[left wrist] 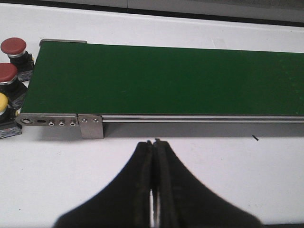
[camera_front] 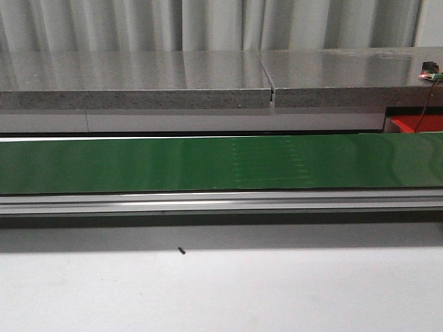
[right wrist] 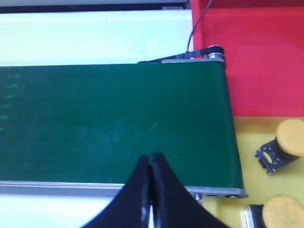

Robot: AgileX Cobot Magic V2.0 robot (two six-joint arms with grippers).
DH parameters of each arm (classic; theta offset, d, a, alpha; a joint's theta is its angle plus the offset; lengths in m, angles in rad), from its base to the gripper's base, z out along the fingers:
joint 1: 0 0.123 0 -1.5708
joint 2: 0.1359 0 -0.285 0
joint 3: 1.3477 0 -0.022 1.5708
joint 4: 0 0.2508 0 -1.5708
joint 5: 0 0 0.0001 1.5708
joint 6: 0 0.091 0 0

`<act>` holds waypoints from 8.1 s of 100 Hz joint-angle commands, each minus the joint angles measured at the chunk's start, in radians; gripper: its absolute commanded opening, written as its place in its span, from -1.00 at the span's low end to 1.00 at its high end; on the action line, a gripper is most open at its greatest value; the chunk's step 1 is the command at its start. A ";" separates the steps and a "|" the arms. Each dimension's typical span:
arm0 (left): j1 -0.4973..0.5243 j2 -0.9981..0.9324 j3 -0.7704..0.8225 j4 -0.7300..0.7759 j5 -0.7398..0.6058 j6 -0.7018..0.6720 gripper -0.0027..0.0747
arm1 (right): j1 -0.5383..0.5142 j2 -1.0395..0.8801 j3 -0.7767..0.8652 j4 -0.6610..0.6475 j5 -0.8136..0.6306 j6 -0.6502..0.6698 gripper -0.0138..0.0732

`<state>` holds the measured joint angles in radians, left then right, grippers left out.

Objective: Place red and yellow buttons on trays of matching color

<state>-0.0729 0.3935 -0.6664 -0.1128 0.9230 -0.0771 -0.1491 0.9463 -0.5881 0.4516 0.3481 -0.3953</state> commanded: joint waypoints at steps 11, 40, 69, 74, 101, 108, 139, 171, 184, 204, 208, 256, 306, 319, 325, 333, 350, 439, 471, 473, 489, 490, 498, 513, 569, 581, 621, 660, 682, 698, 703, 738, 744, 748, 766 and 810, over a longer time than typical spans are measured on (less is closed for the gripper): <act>-0.007 0.010 -0.024 -0.013 -0.064 -0.004 -0.98 | 0.045 -0.082 -0.008 -0.002 -0.071 -0.009 -0.83; -0.007 0.010 -0.024 -0.013 -0.064 -0.004 -0.98 | 0.059 -0.247 0.090 -0.002 -0.115 -0.009 -0.83; -0.007 0.010 -0.024 -0.013 -0.075 -0.004 -0.98 | 0.059 -0.406 0.158 -0.002 -0.107 -0.009 -0.83; -0.007 0.010 -0.024 -0.017 -0.075 -0.004 -0.98 | 0.059 -0.414 0.158 -0.002 -0.105 -0.009 -0.83; -0.007 0.010 -0.024 -0.025 -0.083 -0.004 -0.98 | 0.059 -0.418 0.158 -0.002 -0.092 -0.009 -0.83; -0.007 0.010 -0.024 -0.026 -0.106 -0.004 -0.98 | 0.059 -0.418 0.158 -0.002 -0.091 -0.009 -0.83; -0.005 0.079 -0.029 0.014 -0.197 -0.066 -0.98 | 0.059 -0.418 0.158 -0.002 -0.090 -0.009 -0.83; -0.003 0.345 -0.122 0.062 -0.278 -0.076 -0.98 | 0.059 -0.418 0.158 -0.002 -0.090 -0.009 -0.83; 0.054 0.428 -0.170 0.067 -0.305 -0.109 -0.98 | 0.059 -0.418 0.158 -0.002 -0.090 -0.009 -0.83; 0.215 0.534 -0.228 0.065 -0.306 -0.109 -0.94 | 0.059 -0.418 0.158 -0.002 -0.090 -0.009 -0.83; 0.248 0.554 -0.240 0.065 -0.293 -0.109 -0.88 | 0.059 -0.418 0.158 -0.002 -0.090 -0.009 -0.83; 0.517 0.783 -0.273 0.055 -0.288 -0.109 0.53 | 0.059 -0.418 0.158 -0.002 -0.090 -0.009 -0.83; 0.741 1.053 -0.277 -0.029 -0.262 -0.078 0.53 | 0.059 -0.418 0.158 -0.002 -0.090 -0.009 -0.83; 0.743 1.111 -0.327 -0.040 -0.275 -0.078 0.53 | 0.059 -0.418 0.158 -0.002 -0.090 -0.009 -0.83; 0.743 1.137 -0.360 -0.042 -0.267 -0.078 0.53 | 0.059 -0.418 0.158 -0.002 -0.090 -0.009 -0.83; 0.743 1.165 -0.412 -0.042 -0.256 -0.078 0.53 | 0.059 -0.418 0.158 -0.002 -0.090 -0.009 -0.83; 0.743 1.231 -0.507 -0.046 -0.197 -0.078 0.53 | 0.059 -0.418 0.158 -0.002 -0.090 -0.009 -0.83; 0.743 1.401 -0.592 -0.088 -0.160 -0.009 -0.38 | 0.059 -0.418 0.158 -0.002 -0.089 -0.009 -0.83; 0.743 1.270 -0.592 -0.071 -0.097 -0.001 -0.66 | 0.059 -0.418 0.158 -0.002 -0.089 -0.009 -0.83; 0.743 1.253 -0.592 -0.068 -0.097 -0.001 -0.66 | 0.059 -0.418 0.158 -0.002 -0.089 -0.009 -0.83; 0.743 1.117 -0.592 -0.056 -0.065 -0.001 -0.66 | 0.059 -0.418 0.158 -0.002 -0.089 -0.009 -0.83; 0.743 1.112 -0.592 -0.056 -0.062 -0.001 -0.66 | 0.059 -0.418 0.158 -0.002 -0.089 -0.009 -0.83; 0.731 1.061 -0.592 -0.075 -0.044 0.013 -0.66 | 0.059 -0.418 0.158 -0.002 -0.089 -0.009 -0.83; 0.632 1.040 -0.592 -0.133 -0.040 0.062 -0.66 | 0.059 -0.418 0.158 -0.002 -0.089 -0.009 -0.83; 0.368 1.198 -0.592 -0.158 -0.120 0.070 -0.66 | 0.059 -0.418 0.158 -0.002 -0.089 -0.009 -0.83; 0.361 1.214 -0.592 -0.158 -0.120 0.077 -0.66 | 0.059 -0.418 0.158 -0.002 -0.089 -0.009 -0.83; 0.361 1.204 -0.592 -0.179 -0.105 0.077 0.45 | 0.059 -0.418 0.158 -0.002 -0.089 -0.009 -0.83; 0.407 1.115 -0.686 -0.175 -0.101 0.077 0.48 | 0.059 -0.418 0.158 -0.002 -0.089 -0.009 -0.83; 0.523 1.133 -0.723 -0.140 -0.087 0.077 0.48 | 0.059 -0.418 0.158 -0.002 -0.089 -0.009 -0.83; 0.602 1.181 -0.723 -0.140 -0.074 0.077 0.48 | 0.059 -0.418 0.158 -0.002 -0.089 -0.009 -0.83; 0.624 1.198 -0.723 -0.140 -0.074 0.077 0.48 | 0.059 -0.418 0.158 -0.002 -0.089 -0.009 -0.83; 0.658 1.362 -0.723 -0.140 -0.132 0.077 0.48 | 0.059 -0.418 0.158 -0.002 -0.089 -0.009 -0.83; 0.658 1.385 -0.723 -0.135 -0.149 0.077 0.48 | 0.059 -0.418 0.158 -0.002 -0.089 -0.009 -0.83; 0.658 1.400 -0.723 -0.130 -0.155 0.077 0.48 | 0.059 -0.418 0.158 -0.002 -0.089 -0.009 -0.83; 0.658 1.432 -0.723 -0.126 -0.213 0.077 0.48 | 0.059 -0.418 0.158 -0.002 -0.089 -0.009 -0.83; 0.658 1.488 -0.724 -0.113 -0.309 0.077 0.48 | 0.059 -0.418 0.158 -0.002 -0.089 -0.009 -0.83</act>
<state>0.5842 1.9273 -1.3589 -0.2264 0.6636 0.0000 -0.0903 0.5307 -0.4039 0.4473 0.3198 -0.3992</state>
